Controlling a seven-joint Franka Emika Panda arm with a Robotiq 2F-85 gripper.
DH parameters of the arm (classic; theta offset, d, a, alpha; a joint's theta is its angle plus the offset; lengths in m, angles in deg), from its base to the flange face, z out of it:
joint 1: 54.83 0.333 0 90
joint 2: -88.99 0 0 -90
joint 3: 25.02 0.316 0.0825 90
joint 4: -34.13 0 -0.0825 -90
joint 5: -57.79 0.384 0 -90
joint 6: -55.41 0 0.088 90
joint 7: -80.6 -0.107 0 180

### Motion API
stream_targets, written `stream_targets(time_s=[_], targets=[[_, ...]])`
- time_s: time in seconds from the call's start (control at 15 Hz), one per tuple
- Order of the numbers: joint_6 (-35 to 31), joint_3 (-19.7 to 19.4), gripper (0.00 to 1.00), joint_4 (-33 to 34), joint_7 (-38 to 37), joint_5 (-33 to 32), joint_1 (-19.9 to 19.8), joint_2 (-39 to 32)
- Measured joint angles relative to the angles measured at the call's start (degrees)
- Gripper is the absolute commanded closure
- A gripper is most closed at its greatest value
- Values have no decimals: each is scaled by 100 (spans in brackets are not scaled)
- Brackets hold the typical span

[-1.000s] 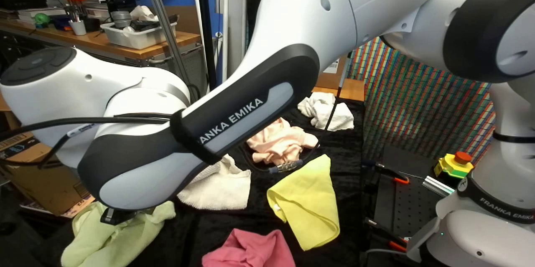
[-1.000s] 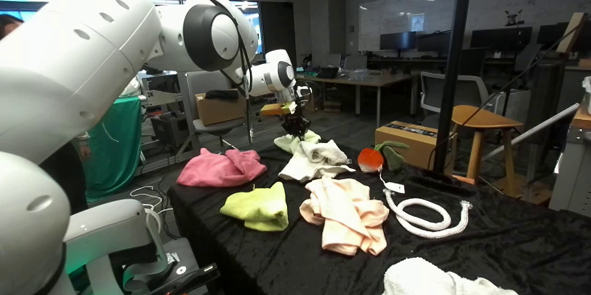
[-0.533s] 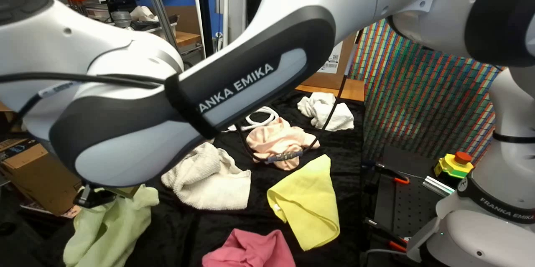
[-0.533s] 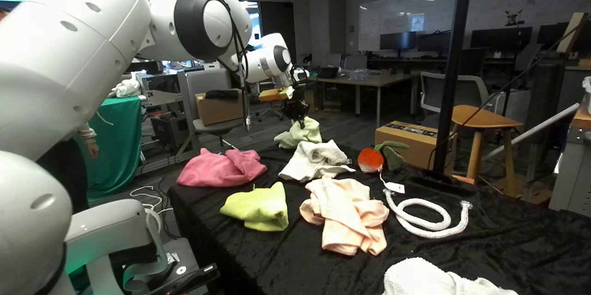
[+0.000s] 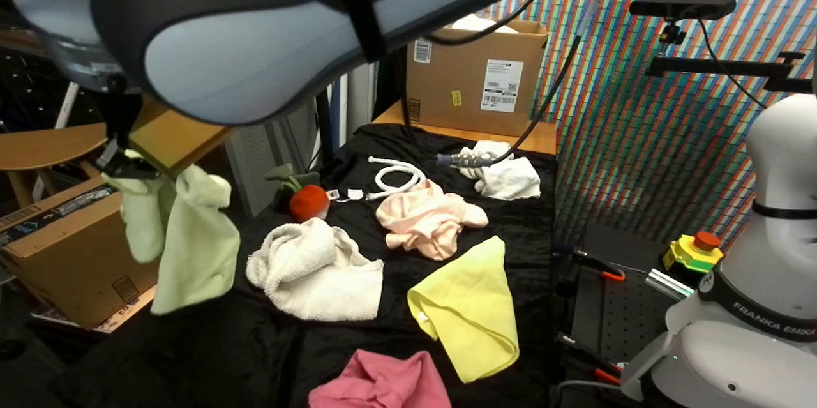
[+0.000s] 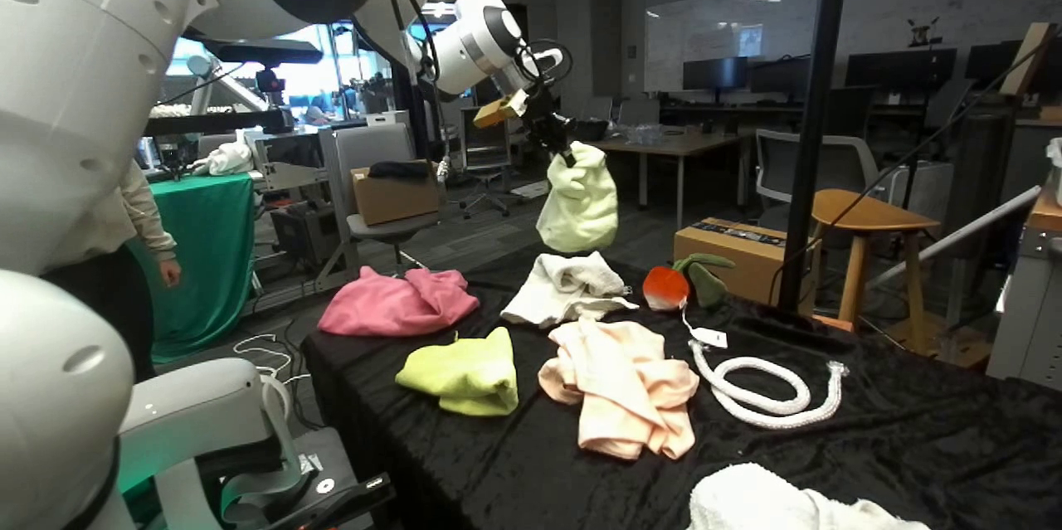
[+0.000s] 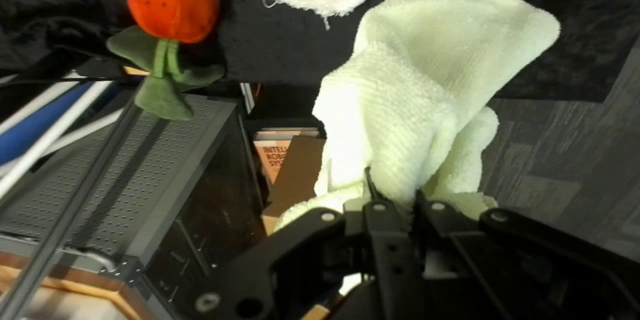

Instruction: Pick up the clothes and toy from the table and stack them on each other.

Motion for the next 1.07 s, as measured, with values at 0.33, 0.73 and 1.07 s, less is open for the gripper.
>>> stream_targets(time_s=[0.33, 0.73, 1.07], targets=[[-10, -483, 94, -1130, -1010, -594, -9, 1177], [217, -210, 94, -2495, -2191, -1452, -847, 2464], [257, 162, 95, -3448, -2616, -1473, -1782, 3131]])
